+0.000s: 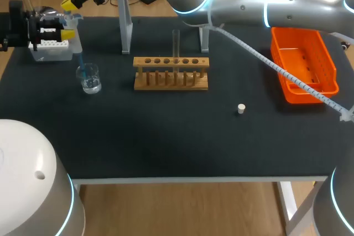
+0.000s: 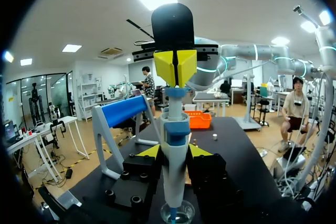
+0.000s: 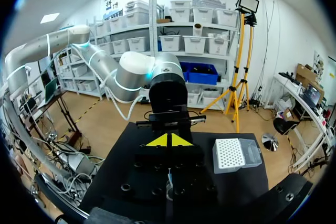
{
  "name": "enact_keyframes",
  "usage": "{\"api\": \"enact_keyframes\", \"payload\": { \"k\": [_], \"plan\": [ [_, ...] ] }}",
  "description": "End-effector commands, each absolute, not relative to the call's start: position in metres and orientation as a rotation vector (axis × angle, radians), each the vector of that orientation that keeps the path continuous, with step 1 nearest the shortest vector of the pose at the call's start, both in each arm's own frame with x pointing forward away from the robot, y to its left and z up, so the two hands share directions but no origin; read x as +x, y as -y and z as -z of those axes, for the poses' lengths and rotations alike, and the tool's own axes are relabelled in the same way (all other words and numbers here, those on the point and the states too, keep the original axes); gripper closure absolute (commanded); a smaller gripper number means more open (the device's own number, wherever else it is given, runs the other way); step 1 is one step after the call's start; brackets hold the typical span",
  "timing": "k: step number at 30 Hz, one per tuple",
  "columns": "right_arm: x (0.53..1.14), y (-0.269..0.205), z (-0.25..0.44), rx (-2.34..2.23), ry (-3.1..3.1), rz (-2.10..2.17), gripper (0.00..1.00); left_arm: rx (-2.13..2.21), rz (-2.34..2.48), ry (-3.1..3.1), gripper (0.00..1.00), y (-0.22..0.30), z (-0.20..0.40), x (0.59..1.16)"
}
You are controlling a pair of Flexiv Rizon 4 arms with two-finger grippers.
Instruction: Invert the test tube, pick up the pipette, mount the tip to pipette, aspirate from beaker and dispense into the tube, eject the tip, return the pipette, and cap with the stopper.
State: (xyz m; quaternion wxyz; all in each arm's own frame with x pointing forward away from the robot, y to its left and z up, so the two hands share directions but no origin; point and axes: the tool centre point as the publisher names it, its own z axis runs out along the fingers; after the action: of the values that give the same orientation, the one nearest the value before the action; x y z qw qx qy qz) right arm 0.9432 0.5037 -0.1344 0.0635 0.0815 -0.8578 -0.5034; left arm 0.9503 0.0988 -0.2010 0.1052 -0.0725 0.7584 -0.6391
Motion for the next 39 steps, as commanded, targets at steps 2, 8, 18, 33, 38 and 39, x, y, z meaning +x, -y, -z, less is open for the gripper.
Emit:
{"api": "enact_keyframes", "payload": {
  "k": [2,8,18,33,38,39],
  "plan": [
    [0.945,-0.505,0.14,0.255,2.591,1.497,1.0,-0.212,1.884,-2.234,1.0,-0.099,0.198,0.951],
    [0.943,-0.504,0.146,0.259,2.593,1.474,1.0,-0.212,1.884,-2.234,1.0,-0.099,0.198,0.951],
    [0.942,-0.503,0.154,0.259,2.599,1.447,1.0,-0.212,1.884,-2.234,1.0,-0.099,0.198,0.951],
    [0.942,-0.502,0.134,0.293,2.596,1.497,1.0,-0.212,1.884,-2.234,1.0,-0.099,0.198,0.951],
    [0.942,-0.492,0.102,0.324,2.597,1.554,0.74,-0.212,1.884,-2.234,1.0,-0.099,0.198,0.951],
    [0.943,-0.488,0.097,0.331,2.601,1.567,0.53,-0.212,1.884,-2.234,1.0,-0.099,0.198,0.951]
  ]
}}
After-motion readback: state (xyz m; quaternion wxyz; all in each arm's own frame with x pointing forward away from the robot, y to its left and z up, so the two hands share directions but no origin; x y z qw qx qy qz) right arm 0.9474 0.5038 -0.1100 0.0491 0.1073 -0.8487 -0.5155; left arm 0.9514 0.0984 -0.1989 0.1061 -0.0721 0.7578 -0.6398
